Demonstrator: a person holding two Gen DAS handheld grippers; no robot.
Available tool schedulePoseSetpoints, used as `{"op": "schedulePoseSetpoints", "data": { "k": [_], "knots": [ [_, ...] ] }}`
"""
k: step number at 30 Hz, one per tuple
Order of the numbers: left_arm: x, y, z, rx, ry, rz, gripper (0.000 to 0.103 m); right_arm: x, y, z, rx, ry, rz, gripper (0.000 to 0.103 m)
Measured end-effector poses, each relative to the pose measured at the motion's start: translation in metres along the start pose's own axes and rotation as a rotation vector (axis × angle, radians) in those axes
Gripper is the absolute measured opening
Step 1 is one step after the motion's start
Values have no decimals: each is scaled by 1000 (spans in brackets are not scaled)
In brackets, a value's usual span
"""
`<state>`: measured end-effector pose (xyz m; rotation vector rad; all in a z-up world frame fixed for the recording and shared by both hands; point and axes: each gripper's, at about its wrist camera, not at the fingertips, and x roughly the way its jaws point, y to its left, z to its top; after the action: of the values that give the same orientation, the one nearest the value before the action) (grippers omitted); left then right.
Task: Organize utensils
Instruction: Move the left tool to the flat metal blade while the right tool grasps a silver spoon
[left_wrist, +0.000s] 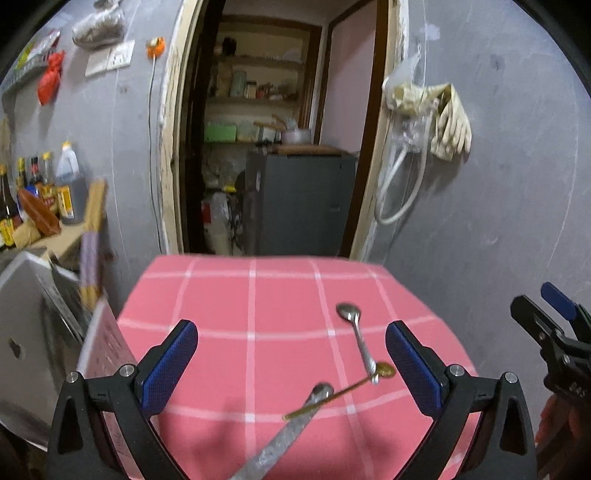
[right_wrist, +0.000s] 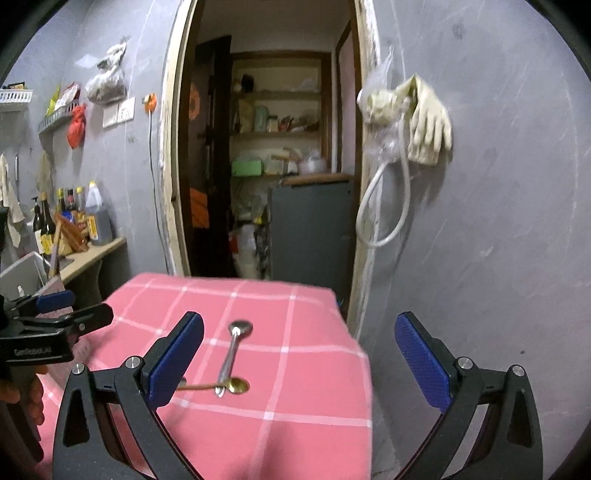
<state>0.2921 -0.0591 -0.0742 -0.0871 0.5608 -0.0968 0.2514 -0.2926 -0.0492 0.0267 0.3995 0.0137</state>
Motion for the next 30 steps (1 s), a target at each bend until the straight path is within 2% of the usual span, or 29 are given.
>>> {"op": "schedulePoseSetpoints", "data": {
  "k": [8, 15, 18, 21, 22, 23, 27, 29, 30],
  "knots": [
    [23, -3, -30, 26, 148, 13, 102, 52, -4, -30, 28, 122, 133, 101],
    [42, -10, -56, 67, 295, 18, 102, 91, 6, -55, 37, 269, 248, 101],
    [49, -11, -63, 77, 350, 29, 95, 100, 13, -62, 31, 302, 285, 95],
    [59, -10, -70, 84, 416, 48, 79, 108, 17, -62, 39, 322, 313, 94],
    [62, -9, -73, 85, 443, 58, 73, 111, 19, -61, 39, 328, 320, 92],
    [61, -8, -75, 97, 437, 70, 71, 116, 21, -61, 38, 337, 327, 88],
    [59, -9, -76, 108, 430, 65, 68, 138, 33, -58, 28, 382, 348, 76],
    [60, -9, -76, 111, 429, 65, 67, 151, 40, -58, 24, 409, 356, 64],
    [60, -9, -76, 112, 428, 65, 66, 157, 44, -58, 23, 426, 362, 61]
  ]
}}
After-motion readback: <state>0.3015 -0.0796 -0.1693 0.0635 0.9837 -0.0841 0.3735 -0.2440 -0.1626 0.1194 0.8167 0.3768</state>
